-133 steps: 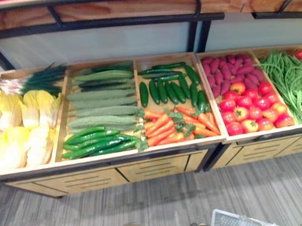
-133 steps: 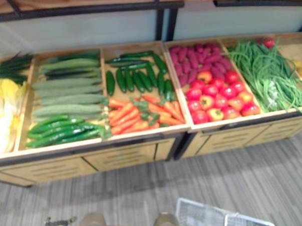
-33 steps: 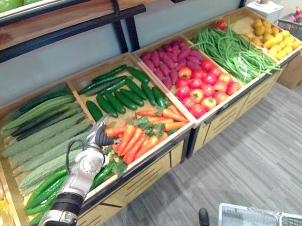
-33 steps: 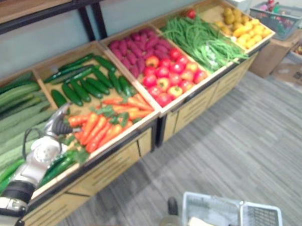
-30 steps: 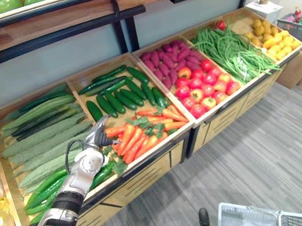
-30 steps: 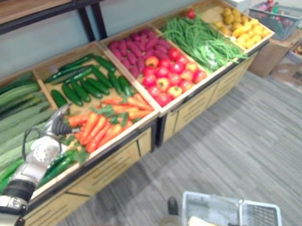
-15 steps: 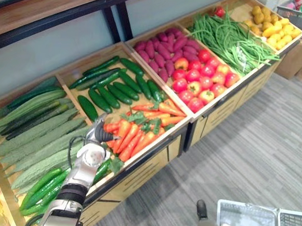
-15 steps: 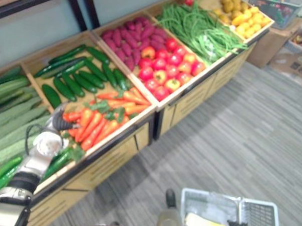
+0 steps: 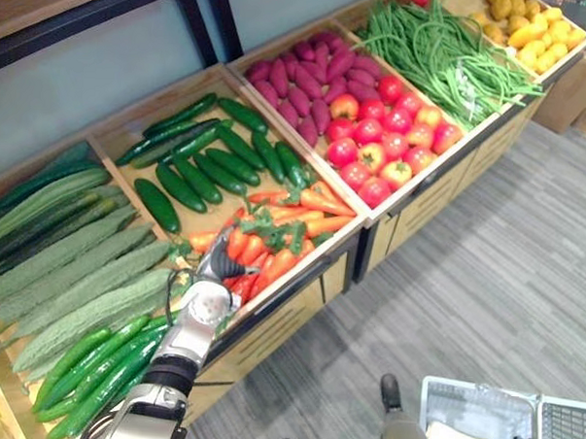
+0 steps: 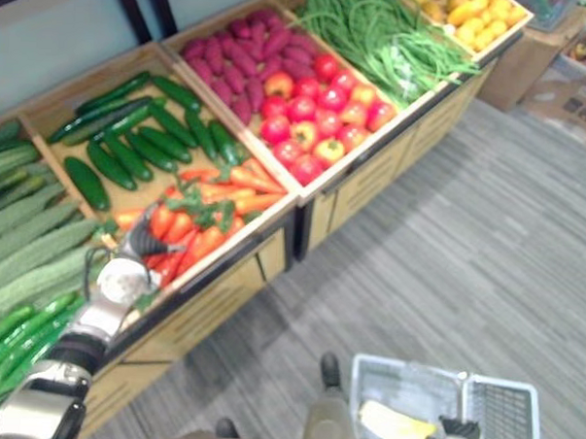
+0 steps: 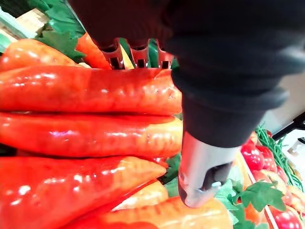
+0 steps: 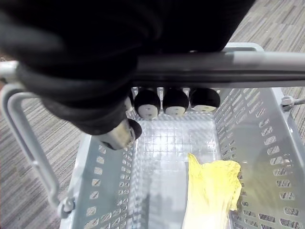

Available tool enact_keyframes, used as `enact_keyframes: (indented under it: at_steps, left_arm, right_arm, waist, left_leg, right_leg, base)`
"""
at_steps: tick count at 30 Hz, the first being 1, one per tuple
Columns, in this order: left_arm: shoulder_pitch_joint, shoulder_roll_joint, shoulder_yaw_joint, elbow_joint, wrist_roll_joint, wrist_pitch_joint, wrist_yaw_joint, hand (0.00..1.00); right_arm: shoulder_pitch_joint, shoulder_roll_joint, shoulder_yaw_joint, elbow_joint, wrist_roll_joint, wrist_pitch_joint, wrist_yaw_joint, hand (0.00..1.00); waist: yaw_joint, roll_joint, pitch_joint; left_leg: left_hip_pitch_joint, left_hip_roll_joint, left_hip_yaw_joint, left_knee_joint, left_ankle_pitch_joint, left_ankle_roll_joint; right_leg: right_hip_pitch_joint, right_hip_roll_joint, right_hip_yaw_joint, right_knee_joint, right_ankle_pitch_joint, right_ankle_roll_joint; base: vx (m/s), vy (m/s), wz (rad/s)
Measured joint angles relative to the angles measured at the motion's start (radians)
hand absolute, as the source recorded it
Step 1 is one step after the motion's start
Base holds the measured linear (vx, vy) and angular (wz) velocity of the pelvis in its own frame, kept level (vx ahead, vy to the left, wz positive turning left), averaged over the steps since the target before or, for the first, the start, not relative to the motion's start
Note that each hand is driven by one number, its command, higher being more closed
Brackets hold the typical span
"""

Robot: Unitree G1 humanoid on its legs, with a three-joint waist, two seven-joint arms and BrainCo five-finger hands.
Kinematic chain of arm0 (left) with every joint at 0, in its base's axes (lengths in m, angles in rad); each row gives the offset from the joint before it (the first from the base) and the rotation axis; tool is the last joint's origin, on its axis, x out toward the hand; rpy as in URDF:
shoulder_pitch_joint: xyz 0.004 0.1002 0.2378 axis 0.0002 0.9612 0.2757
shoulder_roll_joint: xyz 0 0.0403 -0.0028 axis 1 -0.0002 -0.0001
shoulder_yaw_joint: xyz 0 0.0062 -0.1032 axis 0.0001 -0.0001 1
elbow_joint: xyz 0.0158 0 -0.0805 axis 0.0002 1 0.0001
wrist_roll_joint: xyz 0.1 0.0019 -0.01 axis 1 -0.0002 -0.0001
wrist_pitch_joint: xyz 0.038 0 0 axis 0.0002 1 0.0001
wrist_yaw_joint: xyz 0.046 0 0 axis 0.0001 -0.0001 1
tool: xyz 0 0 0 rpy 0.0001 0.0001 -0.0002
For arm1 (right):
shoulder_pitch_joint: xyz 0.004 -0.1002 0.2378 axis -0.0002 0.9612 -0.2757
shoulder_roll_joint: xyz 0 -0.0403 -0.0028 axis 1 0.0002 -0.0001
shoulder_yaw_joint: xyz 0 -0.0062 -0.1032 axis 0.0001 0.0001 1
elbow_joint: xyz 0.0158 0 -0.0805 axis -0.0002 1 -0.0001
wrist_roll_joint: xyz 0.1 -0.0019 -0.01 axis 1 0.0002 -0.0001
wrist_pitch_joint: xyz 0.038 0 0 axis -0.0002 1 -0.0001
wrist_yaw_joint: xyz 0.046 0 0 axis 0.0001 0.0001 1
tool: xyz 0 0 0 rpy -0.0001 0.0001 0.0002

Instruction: Pick vegetable in the basket

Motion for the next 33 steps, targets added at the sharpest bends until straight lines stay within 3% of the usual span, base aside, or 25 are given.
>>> enact_keyframes:
  at_steps: [5,12,13,21,26,33]
  left_arm:
    - [-0.015,-0.014,0.002,0.048,0.007,0.0,0.017,0.0]
    - [-0.107,-0.015,0.048,0.224,0.09,0.06,0.063,0.0]
    - [-0.115,-0.014,0.055,0.227,0.11,0.065,0.073,1.0]
    - [-0.175,0.007,0.091,0.287,0.201,0.094,0.111,1.0]
    - [-0.185,0.019,0.094,0.3,0.21,0.095,0.129,1.0]
    - [-0.184,0.019,0.104,0.29,0.209,0.095,0.13,1.0]
  right_arm:
    - [-0.009,0.0,0.0,0.0,0.0,0.0,0.0,1.0]
    - [-0.033,0.0,0.005,0.0,0.0,-0.005,-0.004,1.0]
    - [-0.035,-0.001,0.01,0.0,0.0,-0.005,-0.007,1.0]
    - [-0.04,-0.003,0.059,0.0,-0.001,-0.019,-0.008,1.0]
    - [-0.04,-0.004,0.08,0.0,-0.002,-0.036,-0.008,1.0]
    - [-0.04,-0.005,0.096,0.0,-0.003,-0.036,-0.008,1.0]
  waist:
    - [0.001,-0.002,0.001]
    - [-0.007,-0.019,0.027]
    - [-0.007,-0.02,0.03]
    - [-0.007,-0.032,0.037]
    - [-0.007,-0.05,0.048]
    - [-0.009,-0.053,0.049]
  left_leg:
    - [0.0,0.0,-0.001,0.003,0.0,0.0]
    - [-0.002,0.007,0.01,0.006,-0.001,-0.002]
    - [-0.002,0.009,0.016,0.005,-0.002,-0.004]
    - [-0.001,0.012,0.029,0.012,-0.005,-0.007]
    - [-0.003,0.017,0.031,0.03,-0.013,-0.012]
    - [-0.003,0.018,0.031,0.034,-0.016,-0.012]
  right_leg:
    - [0.001,0.0,0.0,0.0,0.0,0.0]
    - [-0.009,0.007,0.008,0.0,0.001,-0.002]
    - [-0.011,0.01,0.013,0.0,0.002,-0.004]
    - [-0.015,0.016,0.027,0.0,0.003,-0.005]
    - [-0.015,0.019,0.032,0.0,0.004,-0.006]
    - [-0.013,0.019,0.032,0.0,0.004,-0.006]
  base:
    - [0.0,0.0,0.0]
    - [-0.01,-0.015,-0.05]
    - [0.02,-0.012,-0.11]
    - [0.01,-0.005,-0.05]
    - [-0.02,-0.014,-0.03]
    - [0.0,0.0,0.0]
